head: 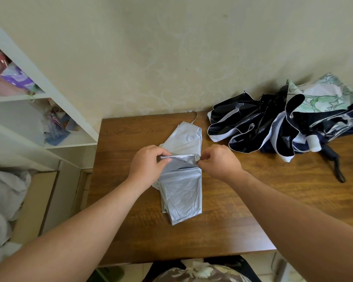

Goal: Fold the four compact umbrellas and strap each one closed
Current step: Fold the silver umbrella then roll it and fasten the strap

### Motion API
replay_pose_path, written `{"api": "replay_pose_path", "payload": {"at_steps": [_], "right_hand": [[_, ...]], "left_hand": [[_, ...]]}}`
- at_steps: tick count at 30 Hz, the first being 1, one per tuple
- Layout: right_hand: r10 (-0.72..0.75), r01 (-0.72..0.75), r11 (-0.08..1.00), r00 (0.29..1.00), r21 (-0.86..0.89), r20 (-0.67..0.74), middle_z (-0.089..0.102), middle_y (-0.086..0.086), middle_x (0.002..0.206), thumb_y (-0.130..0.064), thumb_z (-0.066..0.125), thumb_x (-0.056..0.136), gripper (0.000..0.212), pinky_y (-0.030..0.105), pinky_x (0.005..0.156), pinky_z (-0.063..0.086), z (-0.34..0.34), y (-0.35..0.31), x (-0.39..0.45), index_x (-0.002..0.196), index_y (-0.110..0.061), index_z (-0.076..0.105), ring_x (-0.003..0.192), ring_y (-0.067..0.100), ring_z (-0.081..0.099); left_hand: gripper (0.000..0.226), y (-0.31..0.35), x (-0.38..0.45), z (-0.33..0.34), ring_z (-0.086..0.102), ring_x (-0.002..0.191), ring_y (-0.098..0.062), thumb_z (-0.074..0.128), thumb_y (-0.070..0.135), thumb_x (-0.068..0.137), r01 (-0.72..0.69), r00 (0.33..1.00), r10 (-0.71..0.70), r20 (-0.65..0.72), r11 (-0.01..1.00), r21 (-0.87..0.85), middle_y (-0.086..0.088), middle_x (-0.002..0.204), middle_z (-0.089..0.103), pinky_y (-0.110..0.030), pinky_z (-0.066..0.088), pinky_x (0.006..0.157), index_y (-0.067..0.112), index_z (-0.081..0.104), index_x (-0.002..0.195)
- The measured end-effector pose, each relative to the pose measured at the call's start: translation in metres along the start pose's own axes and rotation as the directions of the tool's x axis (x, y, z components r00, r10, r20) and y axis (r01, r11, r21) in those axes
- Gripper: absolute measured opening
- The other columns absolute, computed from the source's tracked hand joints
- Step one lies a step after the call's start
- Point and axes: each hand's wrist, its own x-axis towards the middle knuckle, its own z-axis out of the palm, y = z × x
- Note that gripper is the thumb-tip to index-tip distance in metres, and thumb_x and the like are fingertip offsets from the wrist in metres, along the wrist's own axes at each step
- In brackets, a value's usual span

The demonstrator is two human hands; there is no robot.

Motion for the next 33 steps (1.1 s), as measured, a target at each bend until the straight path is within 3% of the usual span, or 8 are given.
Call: {"api": "replay_pose_path", "payload": {"at_steps": [4,8,10,14,19,24,29,33], "right_hand": [[0.164,-0.183,0.979,0.97,0.091,0.18,0.064,0.011,0.067,-0.044,0.063,0.073,0.037,0.032,0.053,0.039,0.003,-0.0047,0.0028,0.07,-0.007,0.066,0.06,0.021,0.052],[0.251,-0.319,0.882,0.941,0.346,0.227,0.074,-0.005,0.083,-0.049,0.076,0.079,0.03,0.03,0.068,0.055,0.0047,-0.0046,0.0026,0.083,-0.019,0.075,0.078,0.009,0.067],[0.276,-0.35,0.809,0.936,0.473,0.22,0.076,-0.007,0.091,-0.046,0.084,0.079,0.027,0.031,0.075,0.059,0.004,-0.0054,0.0024,0.091,-0.022,0.076,0.087,0.011,0.071],[0.318,-0.355,0.692,0.932,0.629,0.176,0.076,0.006,0.098,-0.026,0.087,0.084,0.016,0.029,0.069,0.059,0.0026,-0.0048,0.003,0.096,-0.022,0.077,0.08,0.016,0.07],[0.288,-0.346,0.623,0.935,0.701,0.206,0.075,0.018,0.099,-0.017,0.09,0.08,0.012,0.047,0.079,0.061,0.004,-0.0031,0.0009,0.086,-0.021,0.08,0.077,0.021,0.067],[0.303,-0.323,0.698,0.942,0.639,0.145,0.072,-0.002,0.078,-0.02,0.082,0.09,0.008,0.024,0.061,0.053,0.0029,-0.0046,-0.002,0.087,-0.015,0.075,0.066,0.01,0.061],[0.311,-0.304,0.794,0.947,0.526,0.078,0.067,-0.003,0.079,-0.028,0.077,0.092,0.015,0.031,0.063,0.052,0.006,0.0016,-0.0035,0.083,-0.02,0.068,0.072,0.015,0.06],[0.163,-0.15,0.942,0.986,0.3,-0.019,0.057,-0.002,0.113,-0.027,0.077,0.083,0.025,0.035,0.084,0.05,0.0048,0.0006,-0.0037,0.102,-0.024,0.062,0.105,0.02,0.054]], "left_hand": [[0.008,0.0002,0.0003,0.0,0.061,0.092,-0.006,0.079,0.025,0.093,-0.007,1.0,0.007,-0.004,1.0,-0.004,0.017,0.095,0.069,-0.031,0.052,0.079,0.029,0.081,0.099],[0.006,0.0009,0.0009,0.0004,0.06,0.092,-0.004,0.078,0.028,0.094,0.005,1.0,-0.005,-0.004,1.0,0.013,0.019,0.095,0.068,-0.028,0.051,0.078,0.03,0.079,0.099],[0.006,0.0004,0.0012,0.0011,0.06,0.092,-0.004,0.078,0.029,0.094,0.007,1.0,-0.007,-0.006,1.0,0.015,0.02,0.095,0.068,-0.026,0.05,0.077,0.03,0.079,0.099],[0.006,0.0004,0.0022,0.0026,0.06,0.091,-0.006,0.079,0.027,0.093,0.002,1.0,-0.002,-0.009,1.0,0.01,0.018,0.094,0.068,-0.024,0.046,0.075,0.031,0.079,0.098],[0.005,0.0008,0.002,0.0041,0.061,0.092,-0.006,0.079,0.027,0.093,-0.007,1.0,0.007,-0.007,1.0,0.005,0.018,0.093,0.067,-0.026,0.047,0.075,0.029,0.079,0.098],[0.005,-0.0003,0.0018,0.002,0.061,0.093,-0.007,0.078,0.028,0.093,-0.006,1.0,0.006,0.002,1.0,0.02,0.019,0.095,0.067,-0.031,0.051,0.079,0.03,0.078,0.098],[0.007,-0.0019,0.0015,-0.0006,0.058,0.094,-0.007,0.076,0.029,0.096,0.005,1.0,-0.005,0.002,0.999,0.047,0.021,0.095,0.063,-0.032,0.05,0.08,0.032,0.078,0.102],[0.008,-0.0035,0.0006,-0.0003,0.06,0.1,-0.009,0.073,0.031,0.097,-0.001,1.0,0.001,0.003,1.0,0.031,0.018,0.102,0.069,-0.035,0.051,0.086,0.03,0.077,0.104]]}}
